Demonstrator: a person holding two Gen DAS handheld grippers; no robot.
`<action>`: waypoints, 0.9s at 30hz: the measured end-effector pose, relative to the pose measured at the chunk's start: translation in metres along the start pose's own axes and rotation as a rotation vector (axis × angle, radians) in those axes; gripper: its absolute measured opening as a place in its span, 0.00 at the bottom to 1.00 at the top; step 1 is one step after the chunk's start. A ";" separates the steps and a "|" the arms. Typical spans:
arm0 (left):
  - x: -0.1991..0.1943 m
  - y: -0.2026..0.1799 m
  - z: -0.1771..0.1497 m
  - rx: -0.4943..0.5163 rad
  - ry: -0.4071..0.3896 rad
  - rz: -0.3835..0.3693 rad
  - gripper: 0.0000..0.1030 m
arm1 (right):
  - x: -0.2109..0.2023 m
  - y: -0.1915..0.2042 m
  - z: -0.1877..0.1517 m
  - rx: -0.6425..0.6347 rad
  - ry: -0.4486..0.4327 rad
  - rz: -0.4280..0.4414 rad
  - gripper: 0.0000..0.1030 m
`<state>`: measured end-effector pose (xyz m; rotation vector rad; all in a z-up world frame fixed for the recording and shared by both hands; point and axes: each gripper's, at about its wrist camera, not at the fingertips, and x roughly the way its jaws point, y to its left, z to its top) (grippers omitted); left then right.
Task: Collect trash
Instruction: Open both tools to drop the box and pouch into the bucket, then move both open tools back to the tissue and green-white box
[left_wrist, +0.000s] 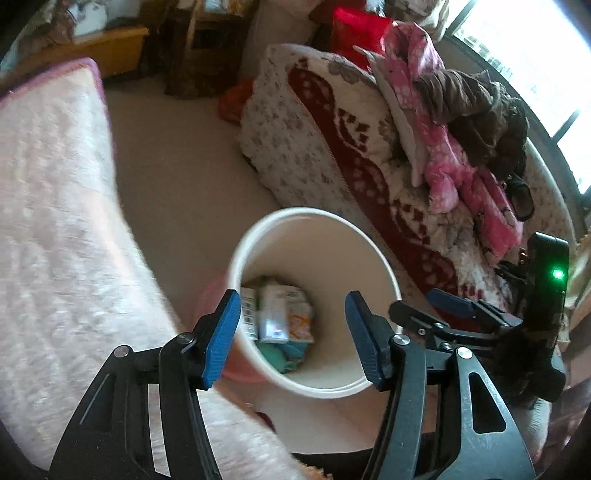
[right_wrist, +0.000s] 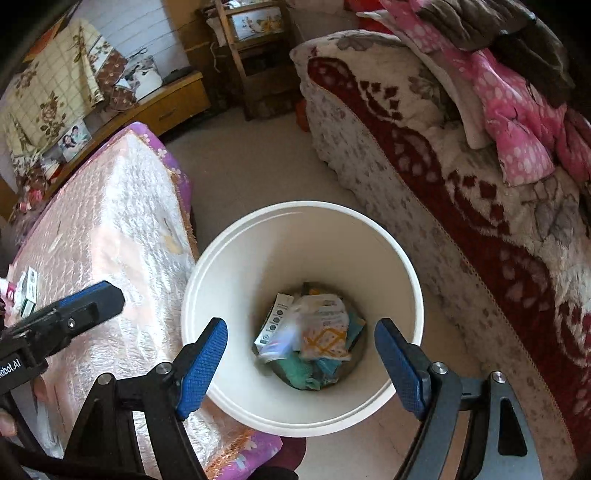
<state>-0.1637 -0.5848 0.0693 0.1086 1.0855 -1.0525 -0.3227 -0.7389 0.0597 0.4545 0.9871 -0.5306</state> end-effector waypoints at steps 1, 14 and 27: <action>-0.004 0.004 -0.001 -0.003 -0.009 0.013 0.56 | -0.001 0.003 0.000 -0.010 -0.003 0.001 0.78; -0.067 0.062 -0.025 -0.052 -0.103 0.214 0.56 | -0.017 0.071 -0.005 -0.134 -0.048 0.033 0.78; -0.134 0.122 -0.059 -0.111 -0.176 0.372 0.56 | -0.022 0.165 -0.023 -0.264 -0.072 0.118 0.78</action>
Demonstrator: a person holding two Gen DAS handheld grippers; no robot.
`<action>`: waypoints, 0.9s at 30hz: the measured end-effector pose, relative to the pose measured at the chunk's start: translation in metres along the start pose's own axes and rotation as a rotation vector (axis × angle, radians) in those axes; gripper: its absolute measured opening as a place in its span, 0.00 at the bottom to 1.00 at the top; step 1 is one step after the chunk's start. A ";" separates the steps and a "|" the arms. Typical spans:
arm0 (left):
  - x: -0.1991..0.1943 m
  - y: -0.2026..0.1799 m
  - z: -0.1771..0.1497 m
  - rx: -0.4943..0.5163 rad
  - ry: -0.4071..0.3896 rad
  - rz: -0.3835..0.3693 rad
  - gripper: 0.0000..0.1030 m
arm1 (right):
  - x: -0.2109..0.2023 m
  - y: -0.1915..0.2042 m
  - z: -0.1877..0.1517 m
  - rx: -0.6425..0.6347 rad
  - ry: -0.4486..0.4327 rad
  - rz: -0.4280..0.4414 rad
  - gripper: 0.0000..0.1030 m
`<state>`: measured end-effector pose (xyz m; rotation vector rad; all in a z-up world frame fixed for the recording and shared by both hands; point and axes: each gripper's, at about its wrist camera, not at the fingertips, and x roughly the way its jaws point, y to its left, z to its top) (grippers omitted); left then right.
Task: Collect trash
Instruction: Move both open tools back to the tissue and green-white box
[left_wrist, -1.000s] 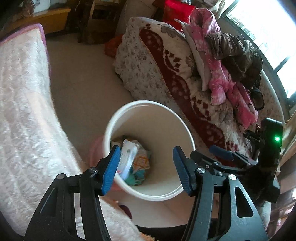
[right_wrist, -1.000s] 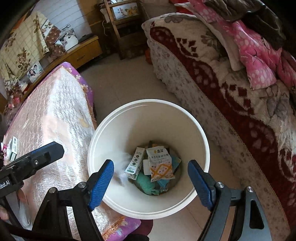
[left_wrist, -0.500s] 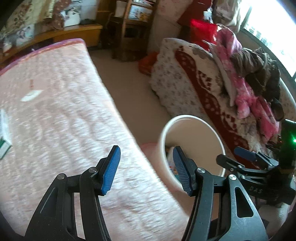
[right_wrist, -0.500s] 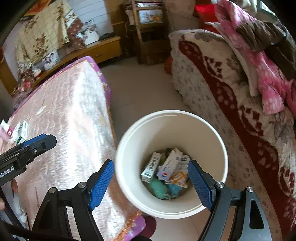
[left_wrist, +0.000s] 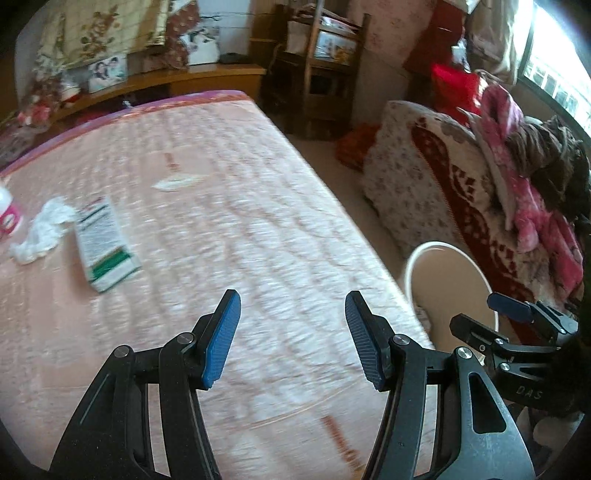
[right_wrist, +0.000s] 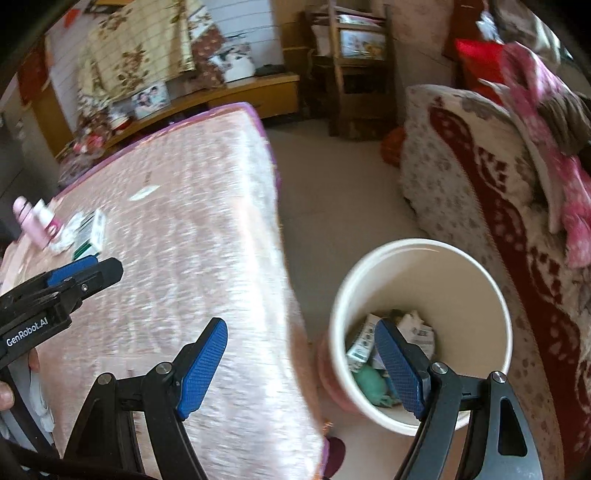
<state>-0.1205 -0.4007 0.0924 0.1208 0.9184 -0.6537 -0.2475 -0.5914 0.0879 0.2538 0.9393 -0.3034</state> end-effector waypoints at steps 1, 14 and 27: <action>-0.004 0.008 -0.001 -0.007 -0.004 0.010 0.56 | 0.001 0.006 0.001 -0.008 0.000 0.006 0.78; -0.040 0.128 -0.024 -0.134 -0.016 0.122 0.56 | 0.022 0.097 0.013 -0.126 0.020 0.102 0.78; -0.049 0.235 -0.013 -0.260 -0.016 0.181 0.56 | 0.074 0.216 0.048 -0.245 0.068 0.287 0.78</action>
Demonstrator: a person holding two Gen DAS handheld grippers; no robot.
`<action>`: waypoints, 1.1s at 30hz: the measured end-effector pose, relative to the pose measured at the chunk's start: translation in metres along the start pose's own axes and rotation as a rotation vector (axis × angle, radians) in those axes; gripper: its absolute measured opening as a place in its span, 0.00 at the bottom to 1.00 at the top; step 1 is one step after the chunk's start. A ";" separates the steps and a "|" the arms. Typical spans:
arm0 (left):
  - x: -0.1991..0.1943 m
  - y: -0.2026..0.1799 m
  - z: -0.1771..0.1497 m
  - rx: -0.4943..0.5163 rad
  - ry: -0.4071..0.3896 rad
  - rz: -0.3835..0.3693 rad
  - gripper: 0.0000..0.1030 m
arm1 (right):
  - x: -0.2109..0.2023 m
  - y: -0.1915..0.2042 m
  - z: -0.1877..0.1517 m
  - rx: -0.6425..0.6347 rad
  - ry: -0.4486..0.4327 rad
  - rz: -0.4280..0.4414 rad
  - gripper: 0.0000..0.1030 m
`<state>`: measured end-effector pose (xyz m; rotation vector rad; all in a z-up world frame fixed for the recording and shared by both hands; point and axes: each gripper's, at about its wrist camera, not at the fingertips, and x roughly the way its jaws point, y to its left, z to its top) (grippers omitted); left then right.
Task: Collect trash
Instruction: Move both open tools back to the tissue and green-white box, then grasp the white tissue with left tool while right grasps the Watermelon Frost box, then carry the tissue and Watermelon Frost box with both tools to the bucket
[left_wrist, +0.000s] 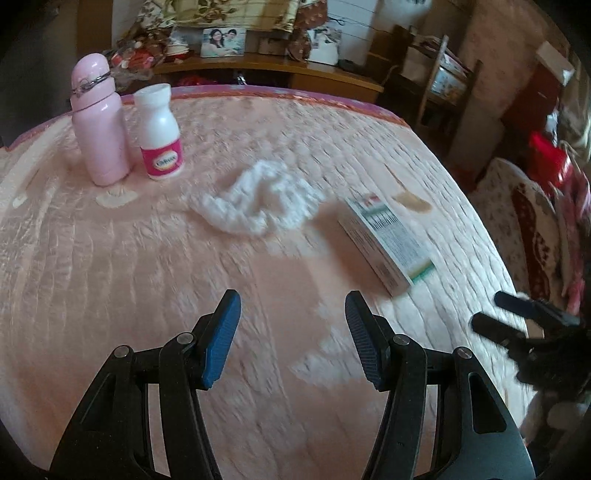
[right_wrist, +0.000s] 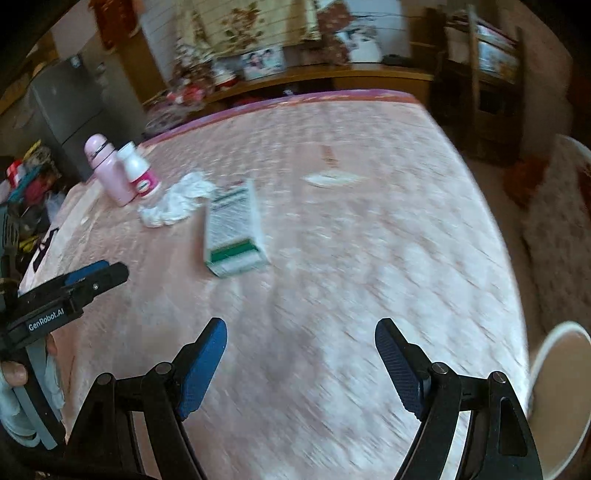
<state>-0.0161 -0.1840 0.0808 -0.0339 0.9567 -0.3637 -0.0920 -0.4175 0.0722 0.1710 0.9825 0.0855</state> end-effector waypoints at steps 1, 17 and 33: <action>0.003 0.004 0.005 -0.008 -0.001 0.001 0.56 | 0.007 0.005 0.005 -0.009 0.003 0.005 0.78; 0.085 0.019 0.074 0.027 0.030 0.016 0.56 | 0.108 0.044 0.080 -0.084 0.033 -0.007 0.58; 0.056 -0.025 0.033 0.039 0.050 -0.065 0.13 | 0.046 0.000 0.040 -0.025 -0.025 0.026 0.50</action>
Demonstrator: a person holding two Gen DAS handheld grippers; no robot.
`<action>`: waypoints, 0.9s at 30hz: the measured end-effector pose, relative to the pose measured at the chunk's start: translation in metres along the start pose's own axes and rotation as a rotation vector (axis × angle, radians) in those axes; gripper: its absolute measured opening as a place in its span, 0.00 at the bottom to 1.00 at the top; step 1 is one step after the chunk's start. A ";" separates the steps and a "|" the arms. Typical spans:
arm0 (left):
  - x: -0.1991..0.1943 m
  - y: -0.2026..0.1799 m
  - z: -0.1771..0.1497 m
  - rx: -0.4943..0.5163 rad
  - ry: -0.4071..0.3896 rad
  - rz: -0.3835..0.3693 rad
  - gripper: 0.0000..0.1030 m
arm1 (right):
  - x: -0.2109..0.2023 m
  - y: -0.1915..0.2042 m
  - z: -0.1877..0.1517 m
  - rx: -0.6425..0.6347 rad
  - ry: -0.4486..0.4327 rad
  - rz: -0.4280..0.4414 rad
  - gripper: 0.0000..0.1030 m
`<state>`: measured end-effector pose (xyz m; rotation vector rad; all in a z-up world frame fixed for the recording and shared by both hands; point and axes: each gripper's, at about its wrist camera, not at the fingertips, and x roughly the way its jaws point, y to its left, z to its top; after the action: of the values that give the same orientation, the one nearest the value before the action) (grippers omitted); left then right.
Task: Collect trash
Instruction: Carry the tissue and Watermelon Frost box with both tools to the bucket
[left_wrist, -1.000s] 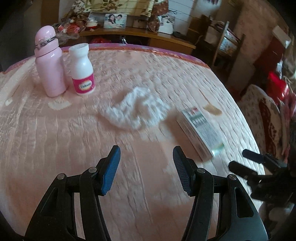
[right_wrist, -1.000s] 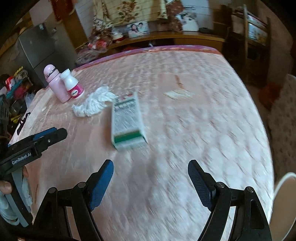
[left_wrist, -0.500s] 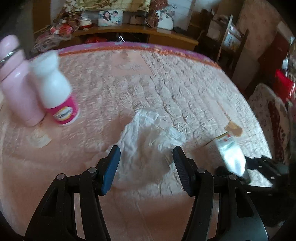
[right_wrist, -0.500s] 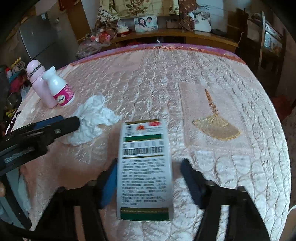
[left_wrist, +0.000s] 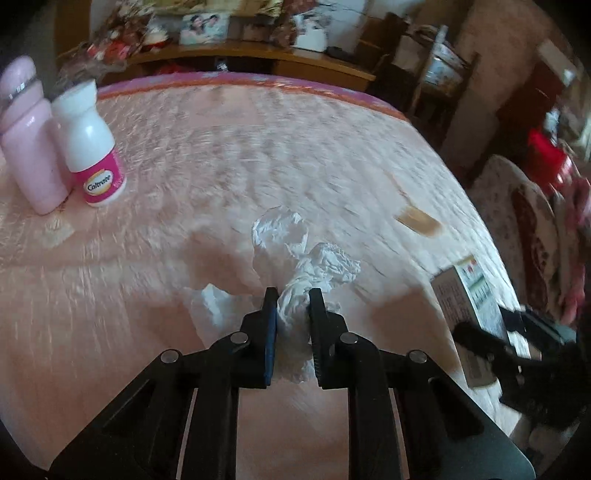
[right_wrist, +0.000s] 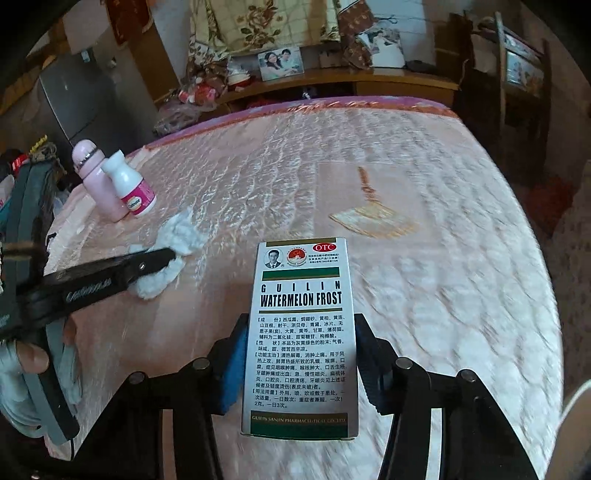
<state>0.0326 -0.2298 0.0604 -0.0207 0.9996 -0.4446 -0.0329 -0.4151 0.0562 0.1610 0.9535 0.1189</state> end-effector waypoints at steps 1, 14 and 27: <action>-0.005 -0.010 -0.006 0.012 -0.003 -0.005 0.13 | -0.008 -0.003 -0.005 0.001 -0.002 -0.008 0.50; -0.055 -0.122 -0.067 0.133 -0.044 -0.051 0.13 | -0.089 -0.046 -0.080 0.062 -0.026 -0.095 0.50; -0.056 -0.235 -0.099 0.294 -0.031 -0.160 0.13 | -0.163 -0.124 -0.141 0.178 -0.062 -0.225 0.50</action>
<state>-0.1568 -0.4050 0.1027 0.1574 0.8975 -0.7328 -0.2382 -0.5530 0.0836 0.2187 0.9141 -0.1778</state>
